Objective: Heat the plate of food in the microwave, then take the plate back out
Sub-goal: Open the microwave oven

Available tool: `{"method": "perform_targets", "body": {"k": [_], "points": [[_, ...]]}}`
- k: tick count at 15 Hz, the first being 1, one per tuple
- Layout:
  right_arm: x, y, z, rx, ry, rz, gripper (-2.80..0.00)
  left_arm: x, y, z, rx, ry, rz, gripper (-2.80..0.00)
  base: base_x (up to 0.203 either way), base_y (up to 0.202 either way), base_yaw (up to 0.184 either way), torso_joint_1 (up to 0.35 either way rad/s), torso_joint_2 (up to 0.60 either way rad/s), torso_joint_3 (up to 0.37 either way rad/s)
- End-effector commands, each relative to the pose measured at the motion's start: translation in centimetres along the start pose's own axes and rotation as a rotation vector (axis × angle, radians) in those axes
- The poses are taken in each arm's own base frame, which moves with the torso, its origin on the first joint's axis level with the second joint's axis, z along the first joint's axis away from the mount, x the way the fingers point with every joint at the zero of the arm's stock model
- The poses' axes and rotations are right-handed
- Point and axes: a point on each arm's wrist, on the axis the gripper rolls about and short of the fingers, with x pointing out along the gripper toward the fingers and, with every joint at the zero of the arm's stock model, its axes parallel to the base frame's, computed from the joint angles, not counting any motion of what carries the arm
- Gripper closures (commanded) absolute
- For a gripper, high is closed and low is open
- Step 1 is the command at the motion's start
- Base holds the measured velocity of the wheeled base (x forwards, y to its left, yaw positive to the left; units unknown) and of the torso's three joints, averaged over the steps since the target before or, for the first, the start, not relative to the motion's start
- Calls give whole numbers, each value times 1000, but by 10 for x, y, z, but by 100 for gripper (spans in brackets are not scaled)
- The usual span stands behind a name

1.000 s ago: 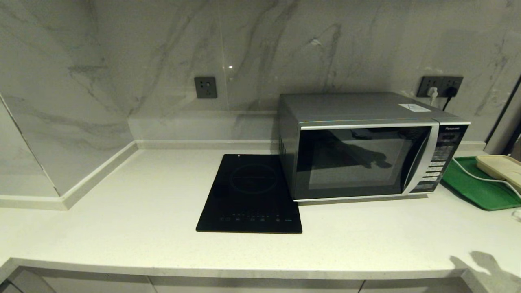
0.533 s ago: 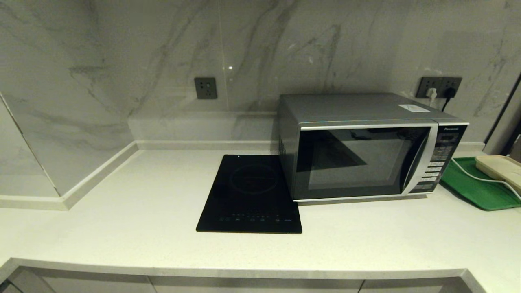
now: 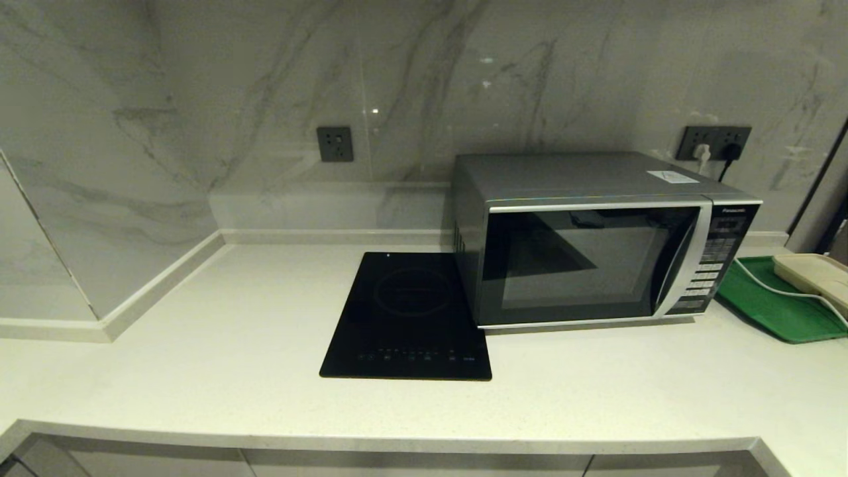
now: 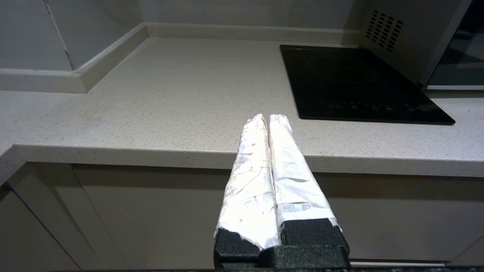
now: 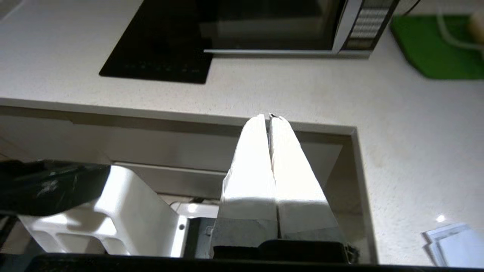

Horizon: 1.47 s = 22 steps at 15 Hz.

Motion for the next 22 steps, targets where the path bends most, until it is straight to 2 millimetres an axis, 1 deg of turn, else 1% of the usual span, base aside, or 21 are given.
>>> {"method": "perform_targets", "body": {"k": [1, 3, 4, 5, 7, 8, 9, 10, 12, 15, 18, 19, 21, 22], "points": [[-31, -2, -13, -55, -75, 13, 0, 0, 0, 0, -1, 0, 0, 0, 0, 0, 0, 0, 0, 0], [-52, -25, -16, -14, -108, 33, 0, 0, 0, 0, -1, -2, 1, 0, 0, 0, 0, 0, 0, 0], [-62, -33, -22, 21, -129, 24, 0, 0, 0, 0, -1, 0, 1, 0, 0, 0, 0, 0, 0, 0], [-73, -37, -34, 27, -161, 23, 0, 0, 0, 0, -1, 0, 0, 0, 0, 0, 0, 0, 0, 0], [-86, -52, -45, 19, -191, 70, 0, 0, 0, 0, -1, 0, 1, 0, 0, 0, 0, 0, 0, 0], [-93, -58, -56, 13, -215, 81, 0, 0, 0, 0, -1, -1, 1, 0, 0, 0, 0, 0, 0, 0], [-94, -63, -62, 18, -210, 93, 0, 0, 0, 0, -1, -2, 1, 0, 0, 0, 0, 0, 0, 0], [-94, -63, -68, 29, -206, 94, 0, 0, 0, 0, -1, 0, 1, 0, 0, 0, 0, 0, 0, 0], [-96, -64, -87, 31, -204, 93, 0, 0, 0, 0, -1, 0, 1, 0, 0, 0, 0, 0, 0, 0], [-94, -73, -118, 25, -191, 98, 0, 0, 0, 0, -1, 0, 1, 0, 0, 0, 0, 0, 0, 0], [-96, -80, -138, 15, -205, 119, 0, 0, 0, 0, -1, -1, 1, 0, 0, 0, 0, 0, 0, 0], [-96, -81, -148, 12, -210, 122, 0, 0, 0, 0, -1, 0, 1, 0, 0, 0, 0, 0, 0, 0], [-92, -83, -176, -31, -225, 116, 0, 0, 0, 0, -1, -2, 1, 0, 0, 0, 0, 0, 0, 0], [-86, -84, -186, -49, -210, 109, 0, 0, 0, 0, -1, -2, 1, 0, 0, 0, 0, 0, 0, 0]]}}
